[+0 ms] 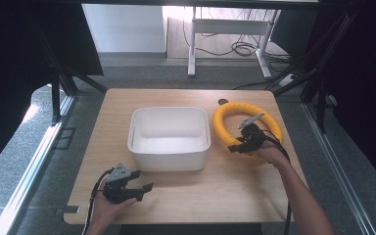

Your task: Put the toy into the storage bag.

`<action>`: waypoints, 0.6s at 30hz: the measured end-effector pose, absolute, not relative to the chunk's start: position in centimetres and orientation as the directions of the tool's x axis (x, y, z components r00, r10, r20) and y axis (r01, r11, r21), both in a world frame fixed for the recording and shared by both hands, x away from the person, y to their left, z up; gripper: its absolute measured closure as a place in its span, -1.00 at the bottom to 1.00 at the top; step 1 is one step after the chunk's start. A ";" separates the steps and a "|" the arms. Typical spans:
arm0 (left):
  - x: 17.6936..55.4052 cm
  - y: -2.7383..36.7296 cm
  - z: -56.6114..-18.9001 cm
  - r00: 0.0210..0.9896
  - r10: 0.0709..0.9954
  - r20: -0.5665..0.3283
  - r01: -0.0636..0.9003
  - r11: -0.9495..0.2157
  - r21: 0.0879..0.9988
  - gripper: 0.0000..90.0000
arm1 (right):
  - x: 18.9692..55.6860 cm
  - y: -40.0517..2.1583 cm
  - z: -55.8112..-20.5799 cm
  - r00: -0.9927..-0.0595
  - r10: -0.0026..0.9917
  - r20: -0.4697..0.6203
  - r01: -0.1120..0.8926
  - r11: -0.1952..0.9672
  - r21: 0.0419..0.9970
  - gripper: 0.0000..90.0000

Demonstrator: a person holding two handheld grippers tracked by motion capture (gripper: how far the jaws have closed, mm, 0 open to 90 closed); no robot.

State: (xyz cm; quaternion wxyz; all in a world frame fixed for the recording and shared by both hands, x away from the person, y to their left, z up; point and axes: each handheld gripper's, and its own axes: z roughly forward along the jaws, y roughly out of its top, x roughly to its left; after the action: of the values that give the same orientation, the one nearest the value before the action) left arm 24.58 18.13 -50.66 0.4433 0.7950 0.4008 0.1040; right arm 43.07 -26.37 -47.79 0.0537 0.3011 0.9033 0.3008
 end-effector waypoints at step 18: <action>24.7 18.3 -50.7 0.653 0.734 -0.188 0.546 -0.284 0.788 -0.36 | 42.4 -29.1 -43.5 -0.788 0.596 0.156 0.487 0.449 0.749 0.15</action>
State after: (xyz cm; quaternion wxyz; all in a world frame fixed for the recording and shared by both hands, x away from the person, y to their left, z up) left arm 24.65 18.30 -50.69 0.4425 0.7941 0.4030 0.1059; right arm 42.39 -29.07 -43.51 0.0651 0.3191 0.8485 0.4170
